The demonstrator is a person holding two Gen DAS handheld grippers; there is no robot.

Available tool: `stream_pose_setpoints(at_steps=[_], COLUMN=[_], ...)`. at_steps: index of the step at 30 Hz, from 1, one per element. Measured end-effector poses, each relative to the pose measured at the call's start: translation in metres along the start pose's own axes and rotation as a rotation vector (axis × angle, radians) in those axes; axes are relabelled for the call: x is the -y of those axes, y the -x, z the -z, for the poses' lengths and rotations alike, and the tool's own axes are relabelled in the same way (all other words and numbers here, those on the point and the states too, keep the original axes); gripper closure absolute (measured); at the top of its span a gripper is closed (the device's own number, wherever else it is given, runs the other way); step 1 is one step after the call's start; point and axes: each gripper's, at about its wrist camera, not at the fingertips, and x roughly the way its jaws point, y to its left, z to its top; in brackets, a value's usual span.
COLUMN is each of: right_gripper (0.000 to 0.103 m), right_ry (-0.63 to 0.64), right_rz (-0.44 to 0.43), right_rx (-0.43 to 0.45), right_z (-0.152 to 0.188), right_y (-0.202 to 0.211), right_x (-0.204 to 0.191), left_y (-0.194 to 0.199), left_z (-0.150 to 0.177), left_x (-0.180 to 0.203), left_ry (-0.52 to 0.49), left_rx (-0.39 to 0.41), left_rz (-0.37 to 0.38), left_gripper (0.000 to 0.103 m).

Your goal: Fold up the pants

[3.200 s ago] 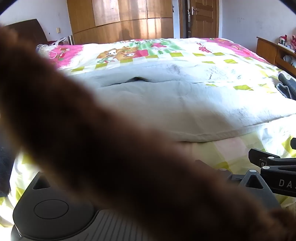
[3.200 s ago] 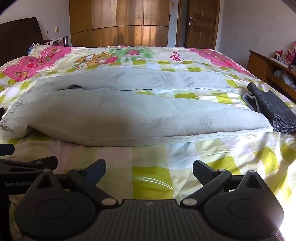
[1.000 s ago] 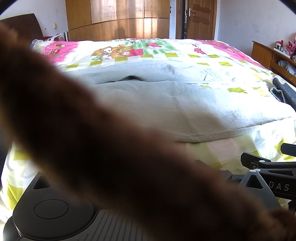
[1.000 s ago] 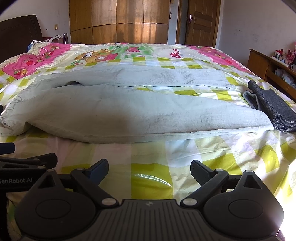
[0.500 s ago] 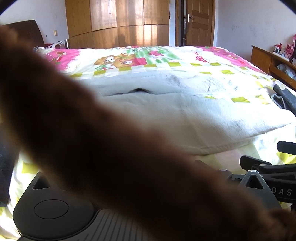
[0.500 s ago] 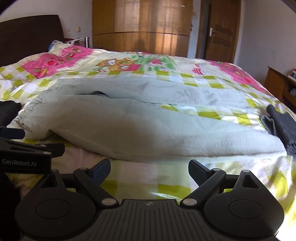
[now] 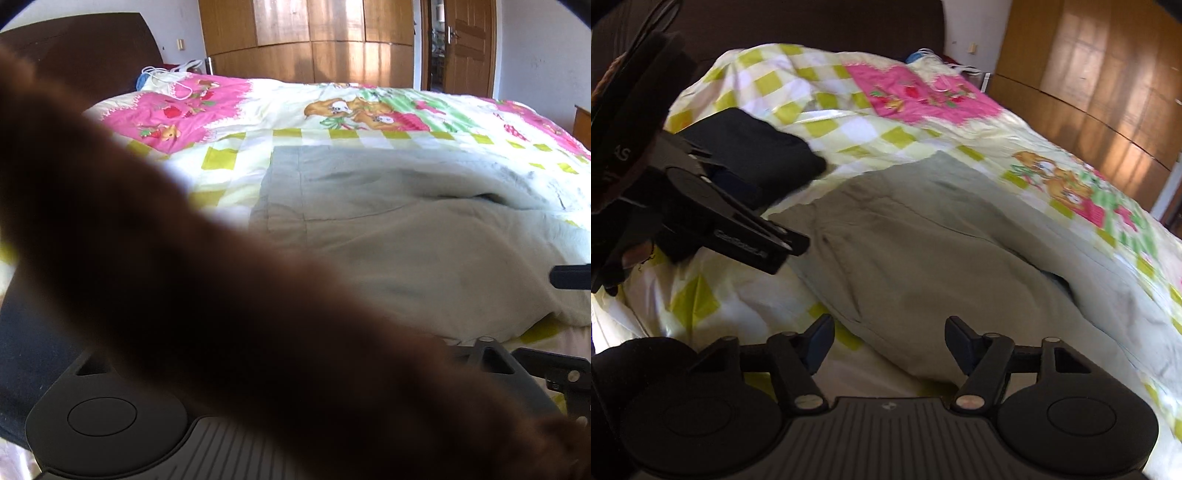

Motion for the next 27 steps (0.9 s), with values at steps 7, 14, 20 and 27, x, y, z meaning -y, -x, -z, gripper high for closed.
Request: stream_pose_setpoints(at_steps=[7, 14, 20, 27], right_gripper=[0.076, 0.079, 0.076, 0.065], right_ry=[0.112, 0.127, 0.035, -0.184], right_rz=[-0.042, -0.231, -0.243, -0.043], right_rx=[-0.124, -0.156, -0.128, -0.074], right_z=[-0.021, -0.02, -0.023, 0.013], right_y=[-0.064, -0.045, -0.04, 0.029], right_x=[-0.03, -0.055, -0.058, 0.027], left_y=[-0.031, -0.013, 0.016, 0.046], left_z=[0.01, 0.024, 0.041, 0.015], left_x=[-0.021, -0.048, -0.052, -0.017], left_ry=[-0.026, -0.018, -0.062, -0.076], left_rx=[-0.085, -0.144, -0.167, -0.052], left_rz=[0.112, 0.12, 0.094, 0.139], left_gripper=[0.066, 0.084, 0.083, 0.082])
